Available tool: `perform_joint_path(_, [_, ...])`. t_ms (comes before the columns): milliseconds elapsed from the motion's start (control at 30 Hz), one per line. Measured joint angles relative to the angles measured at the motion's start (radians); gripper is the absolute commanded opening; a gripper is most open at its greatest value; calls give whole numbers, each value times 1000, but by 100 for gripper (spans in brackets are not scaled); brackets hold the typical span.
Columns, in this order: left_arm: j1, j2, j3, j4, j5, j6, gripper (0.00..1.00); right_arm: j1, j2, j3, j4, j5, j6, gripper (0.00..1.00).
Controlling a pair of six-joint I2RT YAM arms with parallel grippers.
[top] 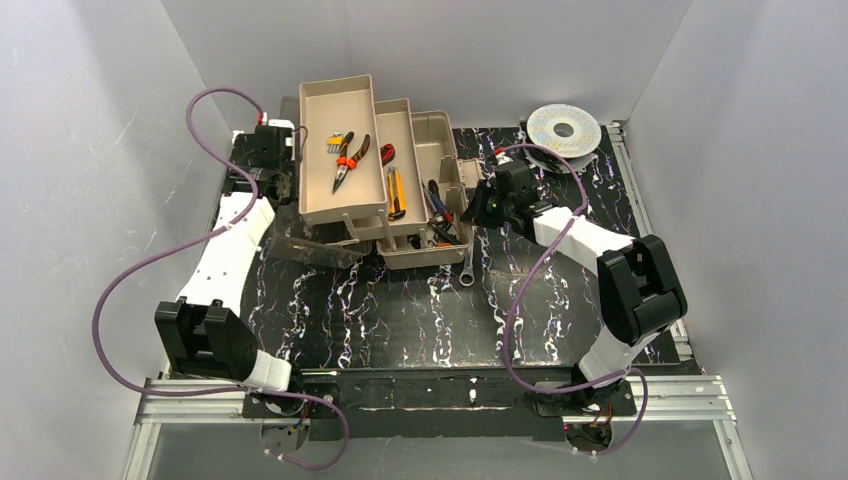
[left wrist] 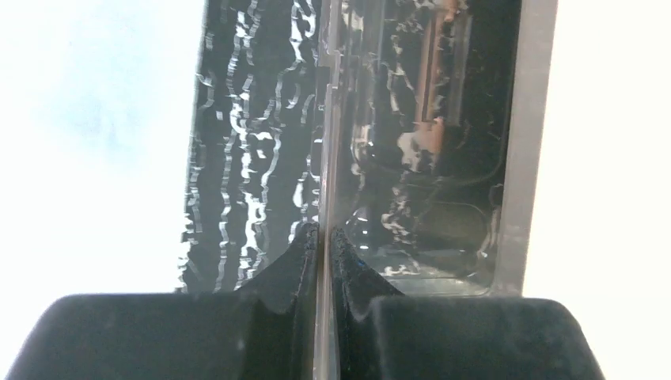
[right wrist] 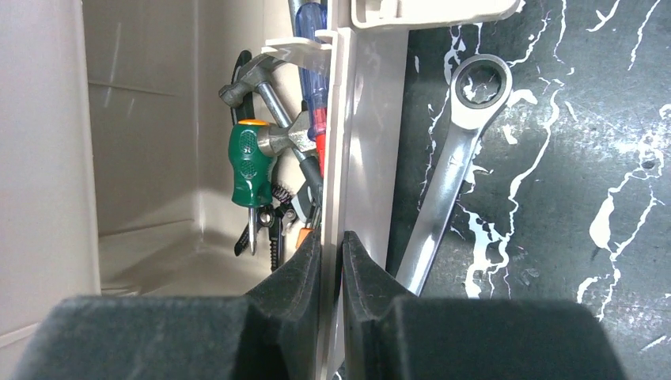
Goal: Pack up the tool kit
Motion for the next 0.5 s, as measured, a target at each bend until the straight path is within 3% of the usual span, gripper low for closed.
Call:
perform_joint_path(333, [-278,44,151,-23,-359,121,0,29,-8,-3,4,57,-30,1])
perform_joint_path(400, [-327,64,176,-24,-421,148,0,34,-8,-3,5,64,-34,10])
perform_joint_path(500, [-396,100,198,-10,-524,208,0,40,-10,-4,8,74,-41,38])
